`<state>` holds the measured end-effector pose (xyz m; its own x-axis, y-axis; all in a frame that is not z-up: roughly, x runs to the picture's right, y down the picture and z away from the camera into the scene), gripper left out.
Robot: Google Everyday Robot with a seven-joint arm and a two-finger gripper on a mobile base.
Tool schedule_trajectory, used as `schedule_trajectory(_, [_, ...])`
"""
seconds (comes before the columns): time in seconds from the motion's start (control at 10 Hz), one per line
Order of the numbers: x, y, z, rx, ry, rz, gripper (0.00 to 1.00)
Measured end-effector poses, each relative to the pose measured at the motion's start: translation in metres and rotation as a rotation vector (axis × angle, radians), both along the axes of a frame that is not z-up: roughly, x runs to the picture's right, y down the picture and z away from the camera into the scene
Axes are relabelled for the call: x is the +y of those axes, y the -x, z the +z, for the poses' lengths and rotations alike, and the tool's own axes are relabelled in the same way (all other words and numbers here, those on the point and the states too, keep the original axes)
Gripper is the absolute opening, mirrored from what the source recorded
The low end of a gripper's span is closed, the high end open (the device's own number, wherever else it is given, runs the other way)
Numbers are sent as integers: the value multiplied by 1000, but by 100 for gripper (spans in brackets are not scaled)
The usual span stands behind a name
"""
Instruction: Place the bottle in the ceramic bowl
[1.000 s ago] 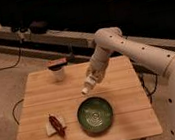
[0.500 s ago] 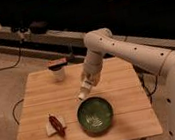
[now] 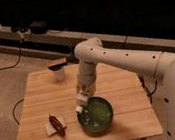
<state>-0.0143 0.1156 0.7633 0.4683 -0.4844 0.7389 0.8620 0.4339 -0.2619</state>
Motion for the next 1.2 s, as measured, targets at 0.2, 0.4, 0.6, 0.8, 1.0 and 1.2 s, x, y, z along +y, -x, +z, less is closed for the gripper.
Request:
schedule_trajectory(0.2, [26,-1,11,79,41,-9,0])
schedule_trajectory(0.4, [47,11,19,120,75,-15,14])
schedule_trajectory(0.6, [62,22,26,149,93,-18,32])
schedule_trajectory(0.8, [75,21,29,200,106,-10,52])
schedule_trajectory(1.0, [87,11,24,264,118,25,74])
schedule_trajectory(1.2, [98,-3,18,311,131,69,80])
